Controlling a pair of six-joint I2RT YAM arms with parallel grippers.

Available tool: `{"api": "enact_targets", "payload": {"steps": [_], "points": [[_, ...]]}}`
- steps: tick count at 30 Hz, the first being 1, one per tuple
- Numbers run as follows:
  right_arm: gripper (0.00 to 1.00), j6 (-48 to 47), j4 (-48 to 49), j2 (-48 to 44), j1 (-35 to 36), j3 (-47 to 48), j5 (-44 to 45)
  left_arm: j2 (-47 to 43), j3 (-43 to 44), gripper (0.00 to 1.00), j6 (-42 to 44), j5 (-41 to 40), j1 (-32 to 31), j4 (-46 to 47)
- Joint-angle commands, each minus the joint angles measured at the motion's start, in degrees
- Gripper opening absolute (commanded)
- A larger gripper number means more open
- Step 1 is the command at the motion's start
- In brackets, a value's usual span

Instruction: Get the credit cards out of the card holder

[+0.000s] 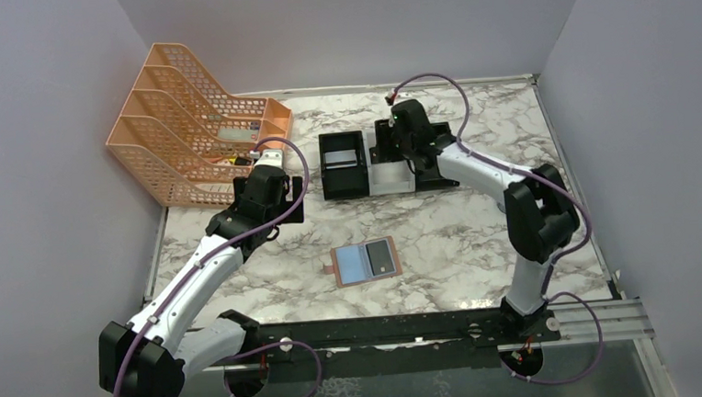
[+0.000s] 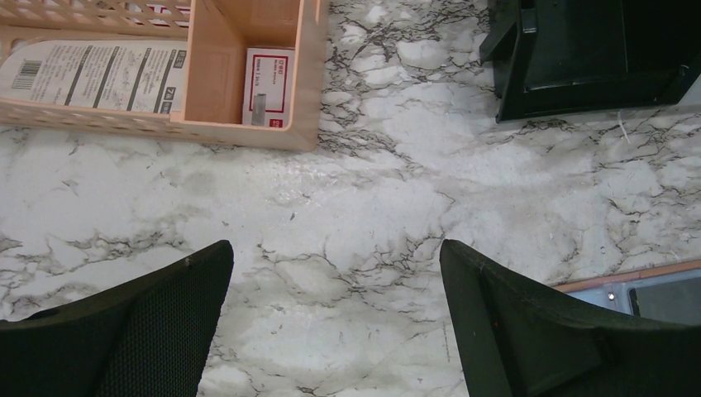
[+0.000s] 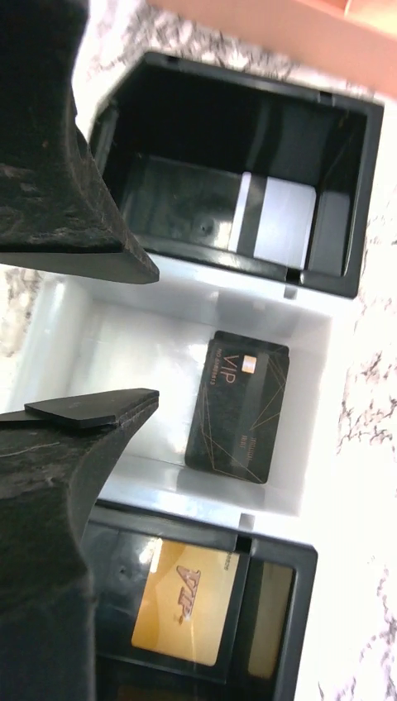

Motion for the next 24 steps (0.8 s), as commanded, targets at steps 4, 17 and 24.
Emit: {"api": "enact_targets", "payload": {"steps": [4, 17, 24], "points": [[0.53, 1.9, 9.5, -16.2, -0.2, -14.7, -2.7, -2.3, -0.5, 0.99, 0.2, 5.7, 0.4, 2.3], [0.95, 16.4, 13.0, -37.7, -0.7, -41.7, -25.8, 1.3, -6.4, 0.99, -14.9, 37.1, 0.5, 19.8], [0.97, 17.1, 21.1, -41.9, -0.7, -50.4, -37.4, 4.3, -13.3, 0.99, -25.9, 46.3, 0.2, 30.9]]}}
